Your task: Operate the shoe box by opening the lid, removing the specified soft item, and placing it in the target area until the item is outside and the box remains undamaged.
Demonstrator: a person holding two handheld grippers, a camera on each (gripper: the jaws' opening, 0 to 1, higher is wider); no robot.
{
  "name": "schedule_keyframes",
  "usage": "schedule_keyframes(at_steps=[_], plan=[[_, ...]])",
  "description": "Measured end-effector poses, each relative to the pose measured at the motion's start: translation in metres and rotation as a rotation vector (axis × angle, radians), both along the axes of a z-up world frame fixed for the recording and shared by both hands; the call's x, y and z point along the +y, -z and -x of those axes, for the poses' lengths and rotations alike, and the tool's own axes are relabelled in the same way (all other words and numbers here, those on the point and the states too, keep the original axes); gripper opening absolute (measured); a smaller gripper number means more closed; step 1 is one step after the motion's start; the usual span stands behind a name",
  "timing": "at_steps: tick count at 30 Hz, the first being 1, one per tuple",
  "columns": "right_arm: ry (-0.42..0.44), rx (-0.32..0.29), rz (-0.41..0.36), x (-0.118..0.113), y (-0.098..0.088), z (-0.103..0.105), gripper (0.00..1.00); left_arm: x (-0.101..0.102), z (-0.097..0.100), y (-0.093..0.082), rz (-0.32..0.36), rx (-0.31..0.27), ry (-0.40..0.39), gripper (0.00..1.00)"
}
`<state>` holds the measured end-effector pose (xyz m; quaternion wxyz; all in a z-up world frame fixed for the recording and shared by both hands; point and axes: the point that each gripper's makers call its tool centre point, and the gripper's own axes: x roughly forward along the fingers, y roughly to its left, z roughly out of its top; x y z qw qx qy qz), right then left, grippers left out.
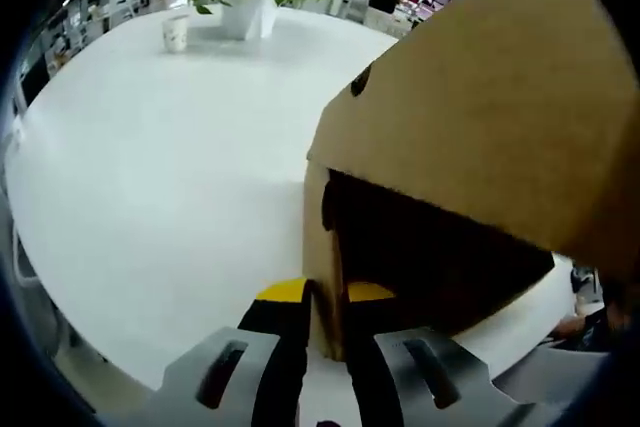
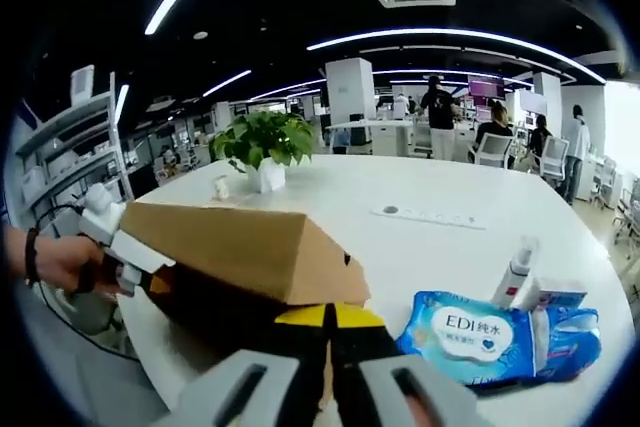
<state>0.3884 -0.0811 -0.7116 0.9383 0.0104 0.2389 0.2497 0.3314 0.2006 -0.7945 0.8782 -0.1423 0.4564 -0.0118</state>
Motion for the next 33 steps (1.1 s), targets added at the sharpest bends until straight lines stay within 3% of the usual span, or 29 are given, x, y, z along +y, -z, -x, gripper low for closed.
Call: schedule_keyframes(at_steps=[10, 24, 29, 33], plan=[[-0.002, 0.034, -0.03, 0.005, 0.011, 0.01, 0.0, 0.002, 0.0, -0.006, -0.057, -0.004, 0.067, 0.09], [-0.001, 0.055, -0.062, 0.003, 0.014, 0.014, 0.0, 0.004, 0.01, -0.01, -0.087, 0.003, 0.159, 0.11], [-0.024, 0.075, -0.071, 0.008, 0.018, 0.018, 0.0, 0.008, 0.017, -0.011, -0.164, 0.026, 0.254, 0.11], [-0.027, 0.089, -0.081, 0.01, 0.022, 0.02, 0.0, 0.009, 0.017, -0.016, -0.184, 0.018, 0.278, 0.1]])
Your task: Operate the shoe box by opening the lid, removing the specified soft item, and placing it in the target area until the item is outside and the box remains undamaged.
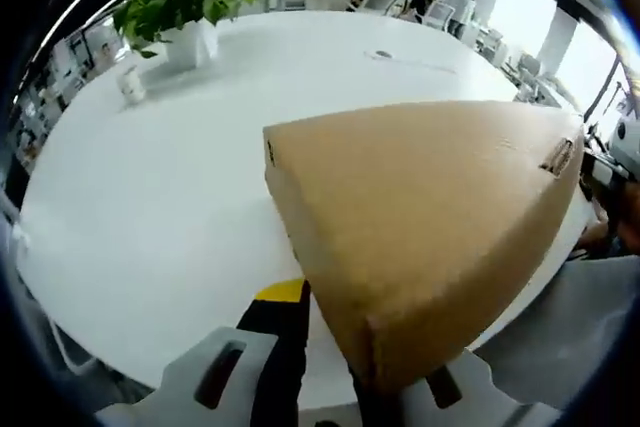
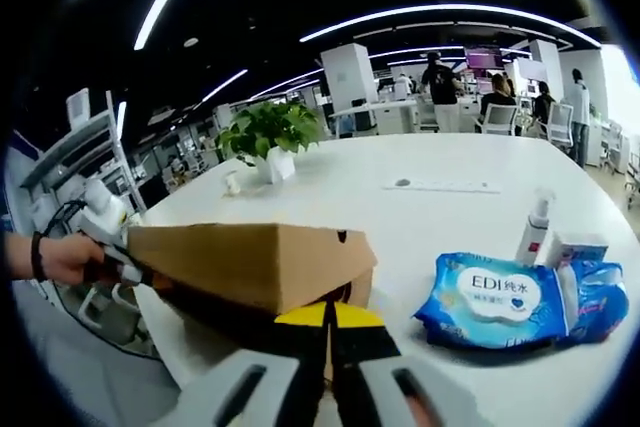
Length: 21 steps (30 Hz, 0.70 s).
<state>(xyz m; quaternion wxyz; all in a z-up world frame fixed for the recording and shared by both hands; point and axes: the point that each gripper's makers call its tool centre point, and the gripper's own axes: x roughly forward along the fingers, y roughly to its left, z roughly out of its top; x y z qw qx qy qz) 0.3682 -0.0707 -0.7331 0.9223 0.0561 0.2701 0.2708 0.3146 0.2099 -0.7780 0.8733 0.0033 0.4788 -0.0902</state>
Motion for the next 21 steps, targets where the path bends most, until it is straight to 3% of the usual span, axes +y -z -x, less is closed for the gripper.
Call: schedule_keyframes(at_steps=[21], plan=[[-0.028, 0.03, -0.045, 0.01, 0.005, 0.005, 0.0, 0.007, 0.009, -0.017, -0.019, -0.06, 0.1, 0.05]])
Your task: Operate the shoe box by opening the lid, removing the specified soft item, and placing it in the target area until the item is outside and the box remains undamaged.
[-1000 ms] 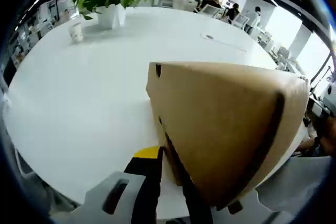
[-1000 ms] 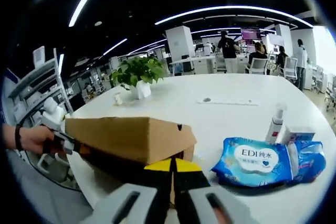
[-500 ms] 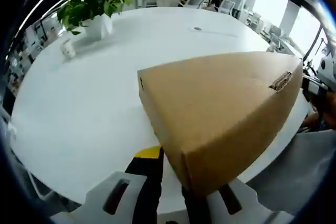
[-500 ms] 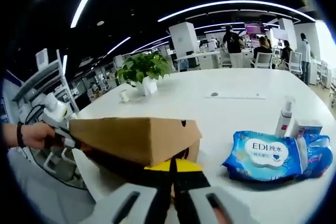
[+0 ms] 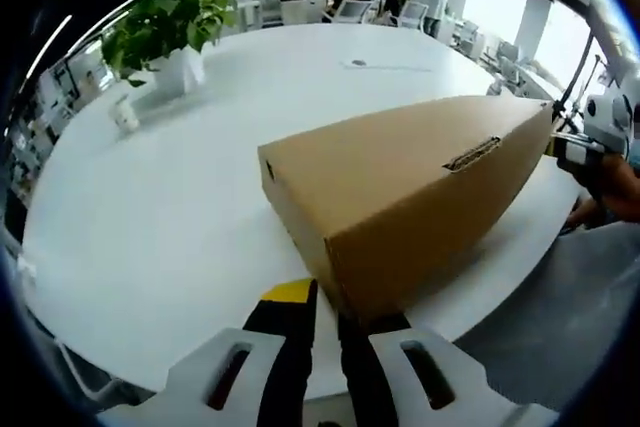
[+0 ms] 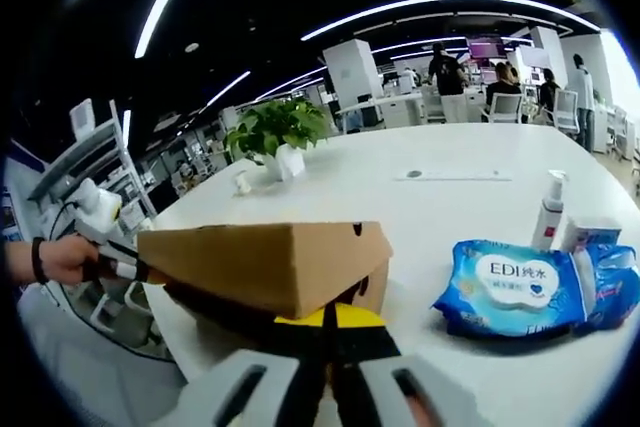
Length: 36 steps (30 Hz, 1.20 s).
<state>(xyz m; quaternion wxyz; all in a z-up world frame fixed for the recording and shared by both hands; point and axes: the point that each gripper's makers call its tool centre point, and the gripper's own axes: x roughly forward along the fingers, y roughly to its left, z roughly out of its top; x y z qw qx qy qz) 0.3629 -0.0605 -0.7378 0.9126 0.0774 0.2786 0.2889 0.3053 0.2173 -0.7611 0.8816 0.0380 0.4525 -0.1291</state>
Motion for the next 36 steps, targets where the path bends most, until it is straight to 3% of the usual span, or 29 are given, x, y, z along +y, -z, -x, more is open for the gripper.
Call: schedule_keyframes(at_steps=[11, 36], plan=[[-0.006, 0.013, 0.005, -0.002, 0.005, 0.004, 0.0, 0.002, 0.011, -0.006, -0.026, -0.017, 0.014, 0.01], [0.004, 0.041, 0.053, -0.008, 0.02, 0.012, 0.0, 0.0, 0.031, -0.003, 0.016, -0.014, -0.021, 0.01]])
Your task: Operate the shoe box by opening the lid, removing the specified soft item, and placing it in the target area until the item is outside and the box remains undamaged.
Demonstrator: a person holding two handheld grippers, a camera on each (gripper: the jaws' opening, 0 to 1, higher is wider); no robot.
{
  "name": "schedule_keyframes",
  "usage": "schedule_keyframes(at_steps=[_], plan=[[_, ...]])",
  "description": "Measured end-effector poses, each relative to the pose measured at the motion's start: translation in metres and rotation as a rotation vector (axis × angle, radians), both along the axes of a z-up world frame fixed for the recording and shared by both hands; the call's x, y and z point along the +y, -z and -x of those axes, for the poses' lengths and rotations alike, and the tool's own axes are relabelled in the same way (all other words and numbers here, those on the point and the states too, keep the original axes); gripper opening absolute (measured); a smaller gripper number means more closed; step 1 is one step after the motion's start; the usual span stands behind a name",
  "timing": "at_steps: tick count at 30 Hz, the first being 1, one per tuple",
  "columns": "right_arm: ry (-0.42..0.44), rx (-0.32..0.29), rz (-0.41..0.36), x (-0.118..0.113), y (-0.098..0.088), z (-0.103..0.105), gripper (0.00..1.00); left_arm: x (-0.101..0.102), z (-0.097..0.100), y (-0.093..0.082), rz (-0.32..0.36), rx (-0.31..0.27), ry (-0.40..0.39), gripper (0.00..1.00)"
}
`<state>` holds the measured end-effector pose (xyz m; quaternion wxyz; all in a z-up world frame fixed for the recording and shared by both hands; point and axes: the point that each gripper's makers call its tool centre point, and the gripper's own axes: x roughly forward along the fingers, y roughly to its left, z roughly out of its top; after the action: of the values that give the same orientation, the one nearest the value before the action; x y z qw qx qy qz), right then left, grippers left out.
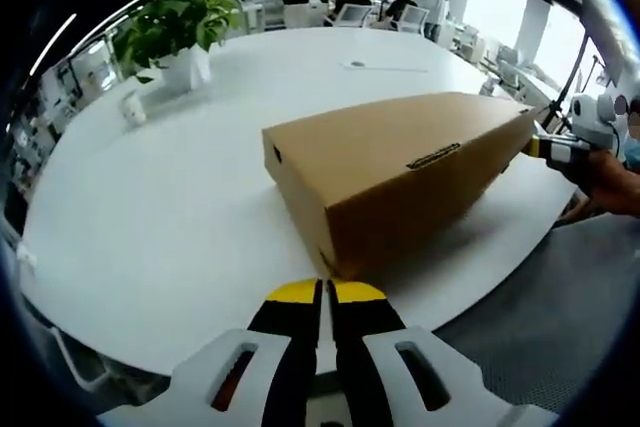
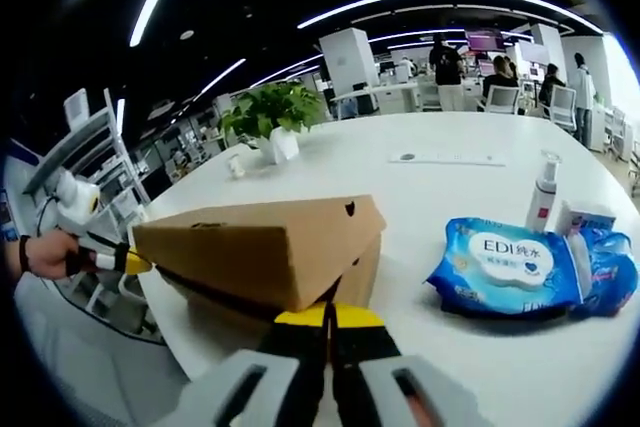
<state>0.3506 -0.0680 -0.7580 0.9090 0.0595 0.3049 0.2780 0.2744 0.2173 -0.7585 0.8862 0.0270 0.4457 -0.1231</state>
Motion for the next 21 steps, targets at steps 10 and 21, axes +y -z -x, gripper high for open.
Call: schedule_keyframes(at_steps=[10, 21], plan=[[0.018, 0.013, -0.001, -0.005, 0.004, 0.001, 0.0, -0.002, 0.003, 0.003, 0.007, 0.007, 0.001, 0.01], [0.024, 0.036, 0.007, -0.008, 0.012, 0.004, 0.0, -0.006, 0.004, 0.0, 0.017, 0.003, 0.002, 0.0]])
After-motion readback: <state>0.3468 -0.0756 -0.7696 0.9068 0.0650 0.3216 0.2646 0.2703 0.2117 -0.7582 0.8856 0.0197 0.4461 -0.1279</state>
